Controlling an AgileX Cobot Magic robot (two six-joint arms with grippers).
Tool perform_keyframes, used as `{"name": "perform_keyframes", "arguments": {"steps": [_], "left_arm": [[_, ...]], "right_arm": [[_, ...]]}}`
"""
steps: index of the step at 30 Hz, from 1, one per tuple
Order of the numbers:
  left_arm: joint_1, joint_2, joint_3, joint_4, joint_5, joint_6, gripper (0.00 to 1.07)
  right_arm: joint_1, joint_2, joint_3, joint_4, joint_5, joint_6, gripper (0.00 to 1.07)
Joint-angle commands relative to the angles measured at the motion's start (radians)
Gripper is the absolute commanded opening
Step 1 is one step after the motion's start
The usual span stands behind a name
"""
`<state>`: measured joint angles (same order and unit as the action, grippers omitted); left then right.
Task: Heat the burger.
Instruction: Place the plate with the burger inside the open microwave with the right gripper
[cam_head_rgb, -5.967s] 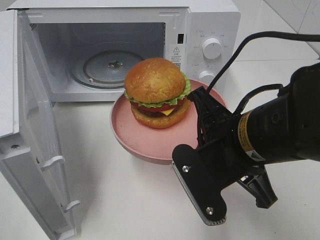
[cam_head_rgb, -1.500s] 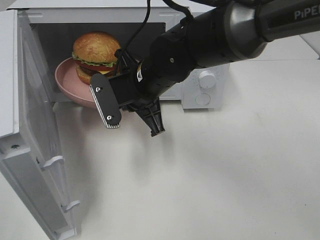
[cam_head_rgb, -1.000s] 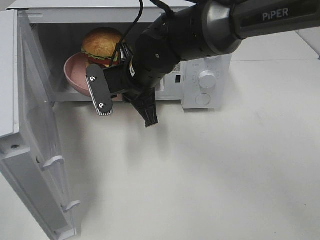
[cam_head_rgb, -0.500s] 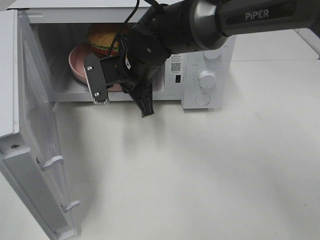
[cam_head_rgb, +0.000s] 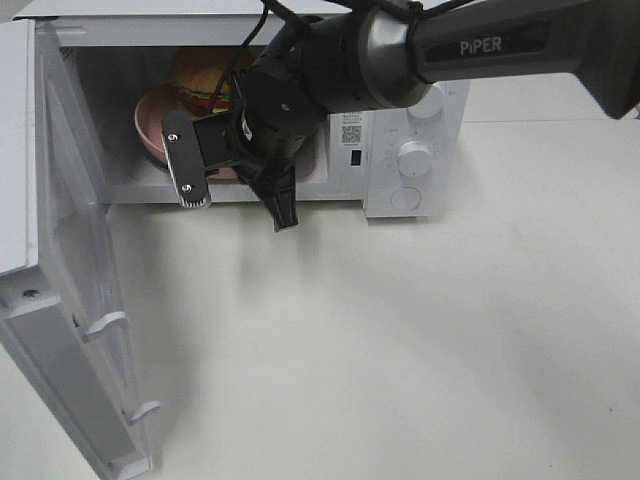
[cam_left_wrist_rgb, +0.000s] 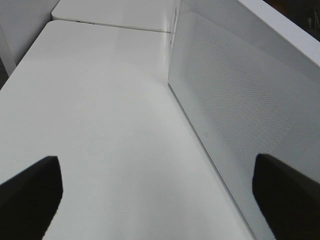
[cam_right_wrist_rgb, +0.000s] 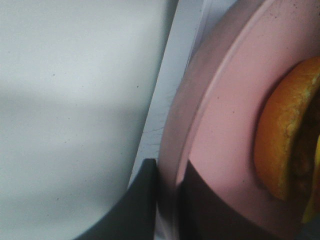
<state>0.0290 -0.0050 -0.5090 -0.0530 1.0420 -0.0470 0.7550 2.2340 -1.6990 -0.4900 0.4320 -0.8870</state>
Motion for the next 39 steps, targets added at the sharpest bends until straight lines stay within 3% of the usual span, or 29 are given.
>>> {"name": "perform_keyframes", "arguments": {"steps": [1,18,28,33,38,39], "left_arm": [[-0.002,-0.019,0.004,-0.002,-0.008,0.001,0.98],[-0.002,-0.019,0.004,-0.002,-0.008,0.001,0.98],[-0.002,-0.019,0.004,-0.002,-0.008,0.001,0.98],[-0.002,-0.019,0.004,-0.002,-0.008,0.001,0.98],[-0.002,-0.019,0.004,-0.002,-0.008,0.001,0.98],[-0.002,-0.019,0.004,-0.002,-0.008,0.001,0.98]], "right_arm": [[0.000,0.003,-0.041,-0.032,-0.053,0.009,0.00],[-0.024,0.062,-0.126,-0.033,-0.061,0.008,0.00],[-0.035,0.094,-0.139,-0.026,-0.061,0.009,0.05],[-0.035,0.094,-0.139,-0.026,-0.065,0.009,0.15],[-0.035,0.094,-0.139,-0.021,-0.063,0.009,0.37],[-0.035,0.094,-0.139,-0.021,-0.063,0.009,0.37]]}}
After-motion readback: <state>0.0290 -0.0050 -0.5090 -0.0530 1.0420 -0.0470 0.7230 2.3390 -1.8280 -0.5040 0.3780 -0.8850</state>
